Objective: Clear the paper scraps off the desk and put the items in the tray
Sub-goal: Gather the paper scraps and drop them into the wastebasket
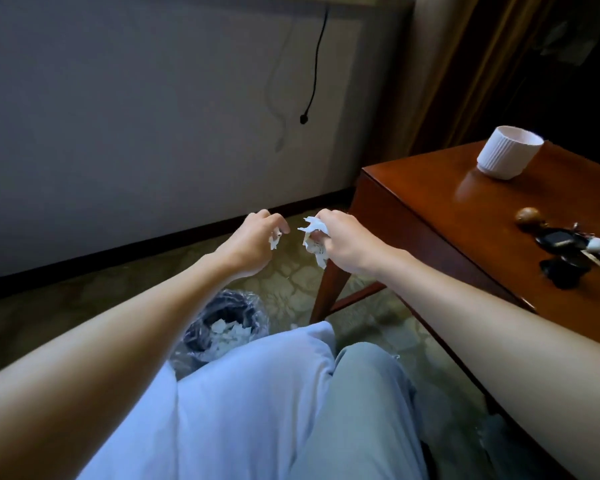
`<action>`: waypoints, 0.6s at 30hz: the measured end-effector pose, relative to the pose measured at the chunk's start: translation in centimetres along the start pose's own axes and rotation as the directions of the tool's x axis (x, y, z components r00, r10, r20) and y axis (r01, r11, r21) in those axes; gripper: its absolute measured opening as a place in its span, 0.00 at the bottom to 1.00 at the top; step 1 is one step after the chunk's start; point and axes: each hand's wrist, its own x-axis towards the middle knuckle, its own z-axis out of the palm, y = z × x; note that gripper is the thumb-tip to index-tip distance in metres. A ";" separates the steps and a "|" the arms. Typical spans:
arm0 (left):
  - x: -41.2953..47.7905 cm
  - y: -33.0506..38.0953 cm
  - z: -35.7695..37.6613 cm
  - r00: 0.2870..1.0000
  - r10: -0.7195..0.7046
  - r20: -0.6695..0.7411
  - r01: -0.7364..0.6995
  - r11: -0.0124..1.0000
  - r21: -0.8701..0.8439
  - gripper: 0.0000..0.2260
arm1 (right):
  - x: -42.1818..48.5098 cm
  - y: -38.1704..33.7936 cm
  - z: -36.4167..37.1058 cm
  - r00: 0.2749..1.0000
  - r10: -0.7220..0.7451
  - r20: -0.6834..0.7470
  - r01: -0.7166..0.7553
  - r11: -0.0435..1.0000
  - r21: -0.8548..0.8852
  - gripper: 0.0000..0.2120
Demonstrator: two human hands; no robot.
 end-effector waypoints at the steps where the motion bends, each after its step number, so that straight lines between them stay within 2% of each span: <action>1: -0.2 -1.1 0.4 1.000 -0.019 0.005 0.019 1.000 -0.004 0.27 | 0.6 -0.2 0.9 1.000 -0.007 0.009 0.007 1.000 0.004 0.05; 10: -2.6 -9.8 4.8 0.965 -0.259 -0.037 0.252 0.958 -0.137 0.20 | 4.7 -0.8 9.9 0.991 -0.041 0.130 0.031 0.996 0.081 0.05; 13: -3.7 -12.5 6.7 0.948 -0.318 -0.006 0.312 0.935 -0.168 0.21 | 6.1 -0.9 13.2 0.983 -0.043 0.178 0.024 0.994 0.109 0.06; 18: -4.1 -15.8 9.3 0.900 -0.435 -0.042 0.410 0.874 -0.261 0.22 | 8.2 -0.8 18.6 0.979 -0.019 0.203 -0.023 0.979 0.201 0.08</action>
